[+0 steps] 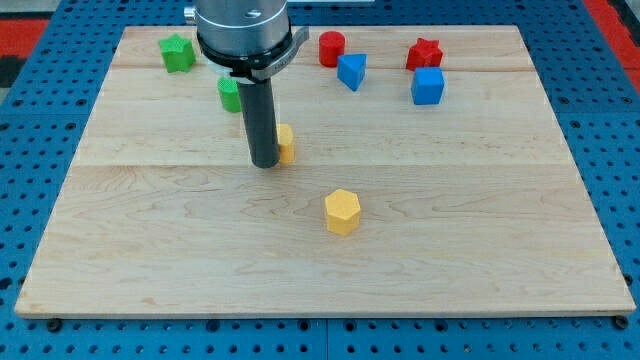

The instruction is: Push red star towards top center

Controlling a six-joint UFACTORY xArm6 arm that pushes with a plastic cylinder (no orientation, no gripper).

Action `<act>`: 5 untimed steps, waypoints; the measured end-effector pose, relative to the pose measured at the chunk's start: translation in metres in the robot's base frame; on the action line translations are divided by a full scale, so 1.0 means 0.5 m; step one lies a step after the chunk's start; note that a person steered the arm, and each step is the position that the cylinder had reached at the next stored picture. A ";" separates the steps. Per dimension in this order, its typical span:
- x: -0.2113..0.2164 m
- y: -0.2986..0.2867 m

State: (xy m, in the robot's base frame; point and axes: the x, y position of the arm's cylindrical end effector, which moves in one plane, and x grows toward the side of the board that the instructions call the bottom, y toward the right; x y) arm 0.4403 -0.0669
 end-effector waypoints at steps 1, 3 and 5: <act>0.034 0.036; 0.034 0.300; -0.119 0.485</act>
State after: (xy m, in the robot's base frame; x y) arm 0.3806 0.1757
